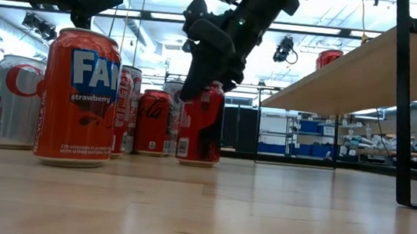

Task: Place canned beverage on shelf
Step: Put the top red white soda can on the shelf

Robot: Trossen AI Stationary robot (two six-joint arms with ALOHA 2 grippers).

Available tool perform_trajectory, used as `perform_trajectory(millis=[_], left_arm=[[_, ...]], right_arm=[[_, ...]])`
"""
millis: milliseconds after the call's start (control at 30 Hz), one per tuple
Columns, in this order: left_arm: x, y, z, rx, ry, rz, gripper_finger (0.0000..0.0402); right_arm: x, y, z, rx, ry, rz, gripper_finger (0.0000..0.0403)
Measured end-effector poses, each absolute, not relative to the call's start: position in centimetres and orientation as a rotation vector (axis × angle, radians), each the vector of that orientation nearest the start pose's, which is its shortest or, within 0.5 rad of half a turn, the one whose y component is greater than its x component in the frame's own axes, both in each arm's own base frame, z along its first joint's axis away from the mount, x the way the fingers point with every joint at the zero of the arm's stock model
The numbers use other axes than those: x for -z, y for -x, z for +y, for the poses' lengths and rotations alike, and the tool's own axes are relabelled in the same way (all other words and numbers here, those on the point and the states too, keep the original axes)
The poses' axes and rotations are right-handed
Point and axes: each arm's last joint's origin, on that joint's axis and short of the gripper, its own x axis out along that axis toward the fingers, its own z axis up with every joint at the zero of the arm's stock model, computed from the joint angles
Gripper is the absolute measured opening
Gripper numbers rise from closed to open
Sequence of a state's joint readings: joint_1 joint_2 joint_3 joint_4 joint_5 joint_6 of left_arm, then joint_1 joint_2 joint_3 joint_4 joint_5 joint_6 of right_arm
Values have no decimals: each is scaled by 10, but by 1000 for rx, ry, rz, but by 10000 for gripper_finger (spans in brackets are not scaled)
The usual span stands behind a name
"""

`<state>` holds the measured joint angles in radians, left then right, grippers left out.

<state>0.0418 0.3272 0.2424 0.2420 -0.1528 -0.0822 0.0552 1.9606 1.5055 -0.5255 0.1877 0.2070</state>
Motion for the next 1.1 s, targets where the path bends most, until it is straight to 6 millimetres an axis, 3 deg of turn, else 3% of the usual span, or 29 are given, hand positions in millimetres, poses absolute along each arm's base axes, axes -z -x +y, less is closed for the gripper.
perform_trajectory(millis=[300,433,767,1100], left_arm=[[-242,-114,9,-188,91,-165,156],[-242,-114,9,-188,91,-165,156],[-242,-114,9,-188,91,-165,156],[-242,-114,9,-188,92,-165,156]], right_arm=[[-213,-418,15,215,-48,985,311],[-221,-413,10,182,-19,987,308],[-291,-383,1,120,93,837,316],[-358,-316,-2,78,162,795,317]])
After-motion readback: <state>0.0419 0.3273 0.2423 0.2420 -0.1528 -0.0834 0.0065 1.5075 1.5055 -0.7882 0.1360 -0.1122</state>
